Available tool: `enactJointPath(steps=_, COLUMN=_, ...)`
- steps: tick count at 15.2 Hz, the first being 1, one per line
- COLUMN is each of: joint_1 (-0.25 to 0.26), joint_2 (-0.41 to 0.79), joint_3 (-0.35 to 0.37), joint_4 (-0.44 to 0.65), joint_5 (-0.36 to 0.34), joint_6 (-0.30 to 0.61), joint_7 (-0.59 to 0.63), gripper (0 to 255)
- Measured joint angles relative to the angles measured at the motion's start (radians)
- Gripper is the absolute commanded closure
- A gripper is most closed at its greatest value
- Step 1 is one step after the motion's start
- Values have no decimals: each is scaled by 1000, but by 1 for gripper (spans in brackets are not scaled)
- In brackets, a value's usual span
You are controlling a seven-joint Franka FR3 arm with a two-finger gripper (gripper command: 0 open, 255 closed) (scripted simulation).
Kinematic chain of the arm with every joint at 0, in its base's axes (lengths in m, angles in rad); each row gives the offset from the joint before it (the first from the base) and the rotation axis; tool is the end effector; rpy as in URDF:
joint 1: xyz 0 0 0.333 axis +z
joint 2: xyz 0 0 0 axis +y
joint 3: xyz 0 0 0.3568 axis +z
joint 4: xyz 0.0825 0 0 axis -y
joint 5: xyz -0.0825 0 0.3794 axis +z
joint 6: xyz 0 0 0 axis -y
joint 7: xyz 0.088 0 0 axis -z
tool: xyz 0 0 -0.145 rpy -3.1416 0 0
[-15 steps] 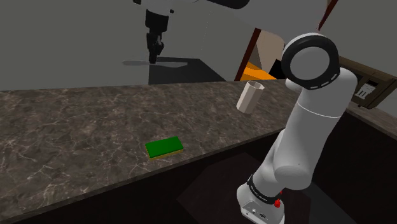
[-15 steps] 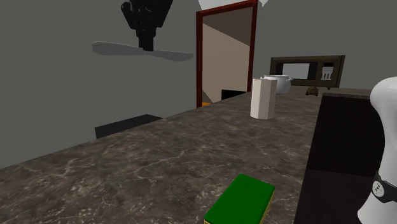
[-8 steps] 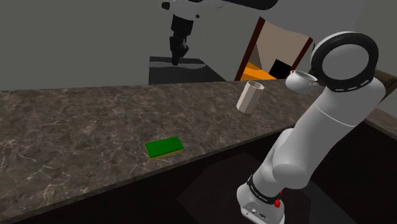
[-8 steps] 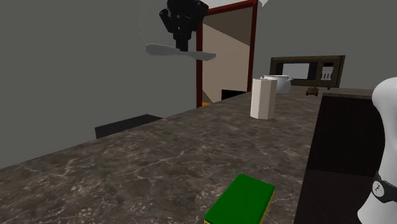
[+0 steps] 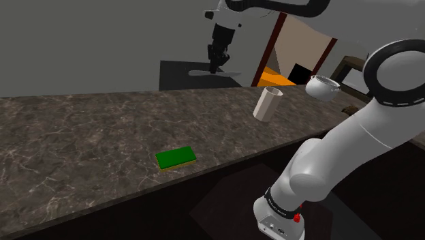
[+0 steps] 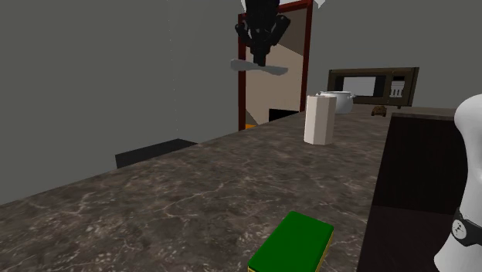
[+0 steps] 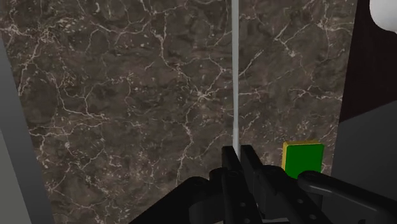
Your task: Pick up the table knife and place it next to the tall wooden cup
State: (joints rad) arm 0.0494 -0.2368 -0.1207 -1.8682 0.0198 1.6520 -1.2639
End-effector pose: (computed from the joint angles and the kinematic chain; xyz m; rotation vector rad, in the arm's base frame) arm 0.4702 -0.0373 0.6146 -2.5758 -1.7513 -0.0694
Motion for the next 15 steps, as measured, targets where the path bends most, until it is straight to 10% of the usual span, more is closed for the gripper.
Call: enactJointPath(steps=15, joint_1=-132, joint_2=-232, joint_3=-209, joint_4=-170, joint_5=-114, joint_6=-57, joint_7=-306, gripper=255)
